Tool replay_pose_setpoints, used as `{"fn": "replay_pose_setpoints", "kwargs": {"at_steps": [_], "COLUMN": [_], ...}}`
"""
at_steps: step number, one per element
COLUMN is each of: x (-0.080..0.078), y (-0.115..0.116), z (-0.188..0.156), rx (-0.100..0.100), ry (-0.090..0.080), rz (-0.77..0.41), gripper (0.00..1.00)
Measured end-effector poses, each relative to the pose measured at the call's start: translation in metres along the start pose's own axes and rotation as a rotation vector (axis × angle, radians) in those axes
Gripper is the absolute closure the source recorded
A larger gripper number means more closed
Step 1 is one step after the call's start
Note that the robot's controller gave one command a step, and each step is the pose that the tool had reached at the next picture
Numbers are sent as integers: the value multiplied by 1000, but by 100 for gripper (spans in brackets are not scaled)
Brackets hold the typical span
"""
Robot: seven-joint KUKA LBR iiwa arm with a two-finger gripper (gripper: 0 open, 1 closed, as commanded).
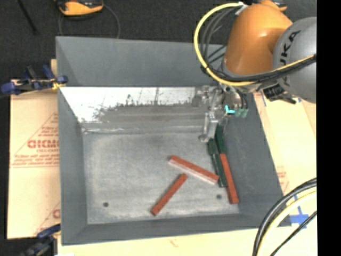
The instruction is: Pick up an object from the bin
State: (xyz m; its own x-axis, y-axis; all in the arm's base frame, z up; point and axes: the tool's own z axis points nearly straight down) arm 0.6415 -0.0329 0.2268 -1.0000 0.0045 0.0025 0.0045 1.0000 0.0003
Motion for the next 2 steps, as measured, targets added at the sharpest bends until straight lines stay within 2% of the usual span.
{"fn": "replay_pose_setpoints", "kwargs": {"at_steps": [1, 2], "x": [63, 93], "y": [-35, -17], "z": [130, 157], "rx": [1, -1], "ry": [3, -4], "rz": [-161, -85], "gripper": [0, 0]}}
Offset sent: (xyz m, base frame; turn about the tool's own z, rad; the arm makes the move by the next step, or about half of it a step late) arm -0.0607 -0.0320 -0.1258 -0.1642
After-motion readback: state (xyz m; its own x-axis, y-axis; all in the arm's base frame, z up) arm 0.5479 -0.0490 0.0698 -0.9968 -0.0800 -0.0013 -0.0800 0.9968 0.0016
